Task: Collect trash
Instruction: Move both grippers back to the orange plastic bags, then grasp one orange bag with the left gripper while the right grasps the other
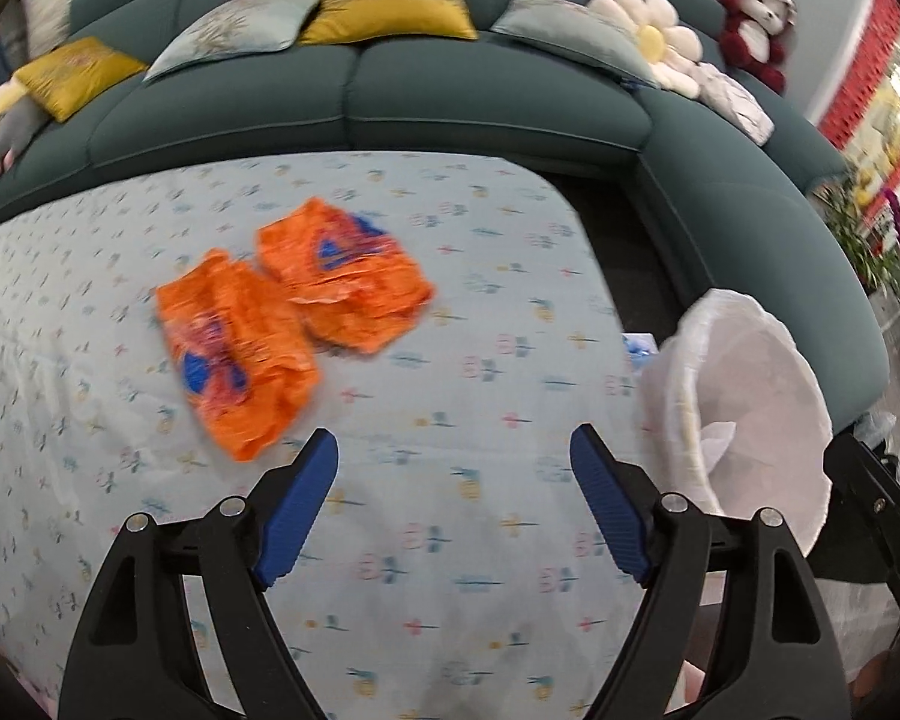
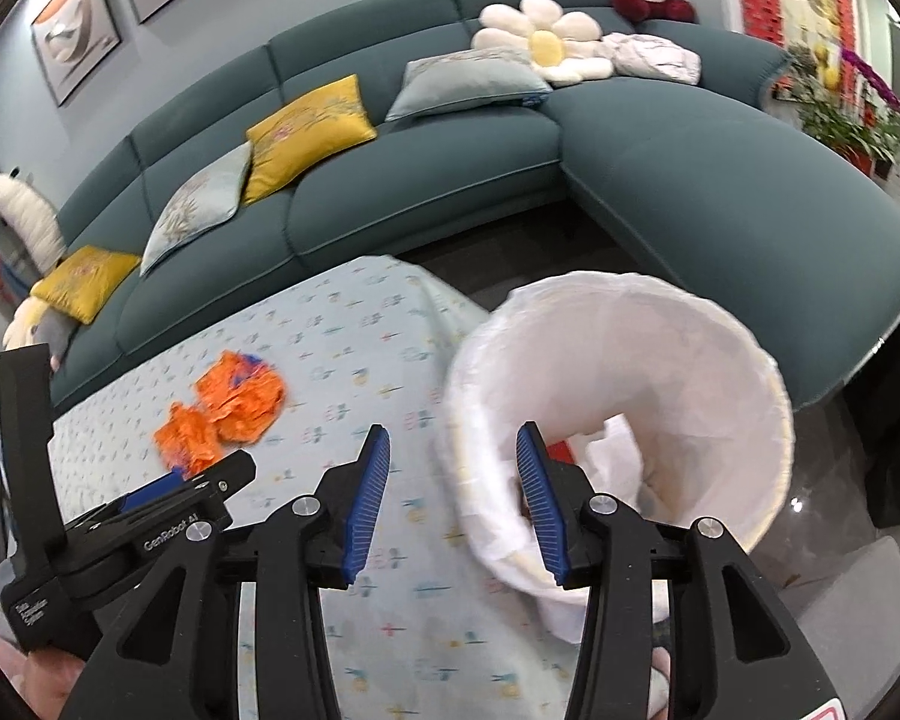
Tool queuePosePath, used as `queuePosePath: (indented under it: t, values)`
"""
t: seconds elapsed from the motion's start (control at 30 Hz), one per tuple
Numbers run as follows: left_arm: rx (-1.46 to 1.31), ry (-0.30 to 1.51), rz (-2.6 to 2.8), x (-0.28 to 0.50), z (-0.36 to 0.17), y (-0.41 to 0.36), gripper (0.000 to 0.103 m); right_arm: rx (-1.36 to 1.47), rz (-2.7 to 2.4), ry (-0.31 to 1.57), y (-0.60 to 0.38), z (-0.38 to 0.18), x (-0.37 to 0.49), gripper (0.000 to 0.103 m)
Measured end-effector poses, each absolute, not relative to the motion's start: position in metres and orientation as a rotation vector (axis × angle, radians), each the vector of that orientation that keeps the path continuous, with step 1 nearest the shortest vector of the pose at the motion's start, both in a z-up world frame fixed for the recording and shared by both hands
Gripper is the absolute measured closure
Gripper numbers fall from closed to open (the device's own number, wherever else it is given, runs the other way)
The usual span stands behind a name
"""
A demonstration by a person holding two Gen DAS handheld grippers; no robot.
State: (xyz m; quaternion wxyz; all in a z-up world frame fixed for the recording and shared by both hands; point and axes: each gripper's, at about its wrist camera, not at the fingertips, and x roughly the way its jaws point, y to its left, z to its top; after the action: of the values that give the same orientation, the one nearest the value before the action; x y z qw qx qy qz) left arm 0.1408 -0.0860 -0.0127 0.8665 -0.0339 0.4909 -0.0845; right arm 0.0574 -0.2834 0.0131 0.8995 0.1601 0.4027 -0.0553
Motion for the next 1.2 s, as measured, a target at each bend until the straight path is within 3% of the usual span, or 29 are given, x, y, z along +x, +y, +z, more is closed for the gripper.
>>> queuePosePath:
  t: [0.13, 0.23, 0.37, 0.63, 1.0, 1.13, 1.2]
  values:
    - [-0.085, 1.029, -0.144, 0.142, -0.015, -0.065, 0.027, 0.32, -0.086, 0.845, -0.263, 0.013, 0.064, 0.059]
    - [-0.102, 1.034, -0.128, 0.144, -0.017, -0.05, 0.027, 0.306, -0.073, 0.849, -0.248, 0.012, 0.069, 0.053]
    - [-0.134, 1.04, -0.081, 0.149, -0.022, -0.028, 0.019, 0.291, -0.054, 0.861, -0.231, 0.009, 0.075, 0.052]
    - [-0.309, 1.093, 0.028, 0.179, -0.041, 0.022, 0.018, 0.269, -0.017, 0.883, -0.202, -0.001, 0.096, 0.049]
    - [-0.299, 1.164, 0.044, 0.218, -0.069, 0.021, 0.019, 0.243, 0.016, 0.916, -0.171, -0.023, 0.138, 0.049]
    - [-0.251, 1.198, 0.024, 0.22, -0.082, 0.022, 0.038, 0.253, 0.024, 0.932, -0.166, -0.031, 0.153, 0.049]
    - [-0.227, 1.177, 0.035, 0.216, -0.083, 0.028, 0.054, 0.258, 0.033, 0.942, -0.162, -0.035, 0.161, 0.049]
